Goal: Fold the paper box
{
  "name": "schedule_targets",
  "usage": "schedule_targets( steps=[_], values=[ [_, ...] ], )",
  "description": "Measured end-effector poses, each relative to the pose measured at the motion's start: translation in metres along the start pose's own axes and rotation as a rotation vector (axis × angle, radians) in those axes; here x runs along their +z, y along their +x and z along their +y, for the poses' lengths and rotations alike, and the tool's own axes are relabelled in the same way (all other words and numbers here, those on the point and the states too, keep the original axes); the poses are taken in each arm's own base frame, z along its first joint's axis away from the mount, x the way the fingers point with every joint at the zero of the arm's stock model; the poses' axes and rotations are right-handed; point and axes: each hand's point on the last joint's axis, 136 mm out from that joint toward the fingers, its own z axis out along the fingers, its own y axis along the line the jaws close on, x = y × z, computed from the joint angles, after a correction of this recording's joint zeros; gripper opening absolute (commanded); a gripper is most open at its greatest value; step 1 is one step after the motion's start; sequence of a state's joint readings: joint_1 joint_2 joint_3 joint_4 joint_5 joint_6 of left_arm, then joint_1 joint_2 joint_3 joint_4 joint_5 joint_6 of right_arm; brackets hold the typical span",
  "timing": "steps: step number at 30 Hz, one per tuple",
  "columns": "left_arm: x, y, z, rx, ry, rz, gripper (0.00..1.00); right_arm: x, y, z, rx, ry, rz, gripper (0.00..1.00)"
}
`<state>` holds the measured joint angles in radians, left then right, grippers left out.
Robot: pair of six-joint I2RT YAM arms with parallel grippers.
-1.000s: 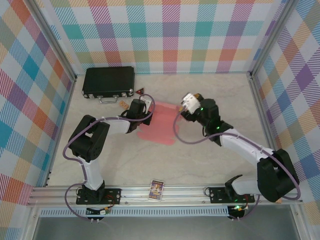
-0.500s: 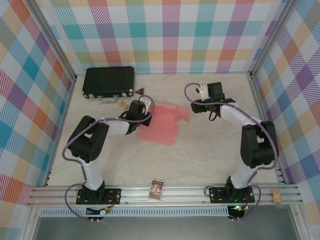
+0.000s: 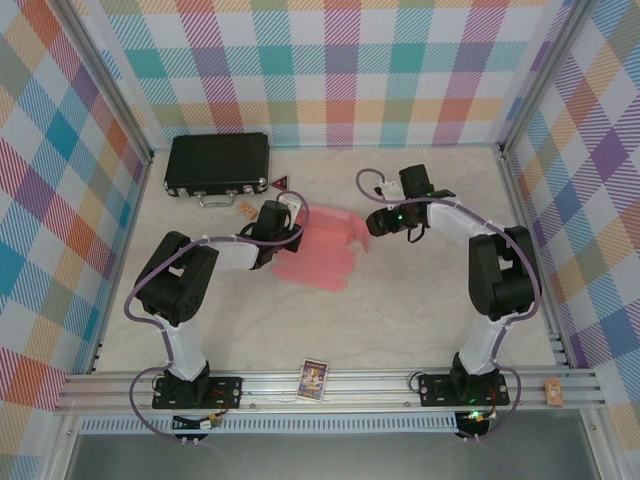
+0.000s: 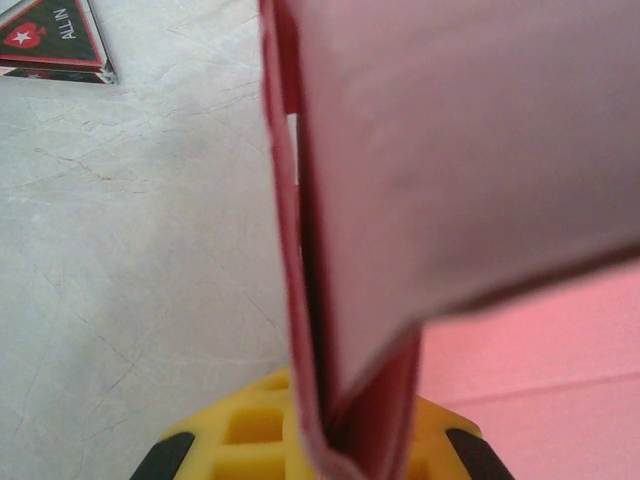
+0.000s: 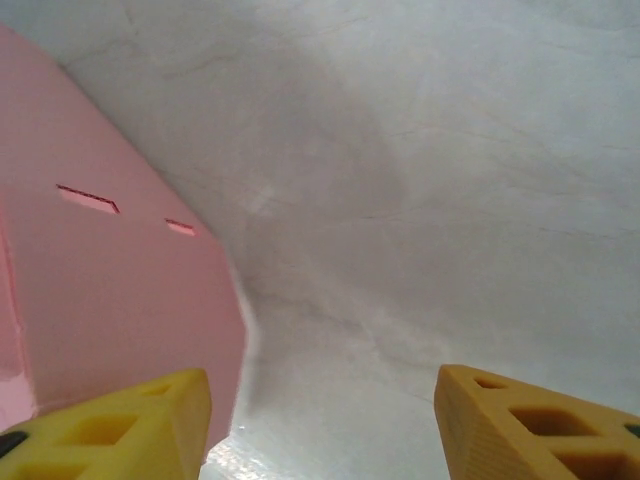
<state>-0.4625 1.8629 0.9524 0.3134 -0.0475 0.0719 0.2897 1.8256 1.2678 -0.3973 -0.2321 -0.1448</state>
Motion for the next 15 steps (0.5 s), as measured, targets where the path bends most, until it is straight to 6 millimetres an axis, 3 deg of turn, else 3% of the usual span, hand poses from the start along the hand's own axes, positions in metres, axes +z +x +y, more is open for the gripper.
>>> schedule_targets(
  steps=[15],
  values=[
    [0.000,0.002,-0.001,-0.007,-0.004,0.002,0.03,0.021,0.010,0.039,0.005,-0.121,0.045,0.56]
  ],
)
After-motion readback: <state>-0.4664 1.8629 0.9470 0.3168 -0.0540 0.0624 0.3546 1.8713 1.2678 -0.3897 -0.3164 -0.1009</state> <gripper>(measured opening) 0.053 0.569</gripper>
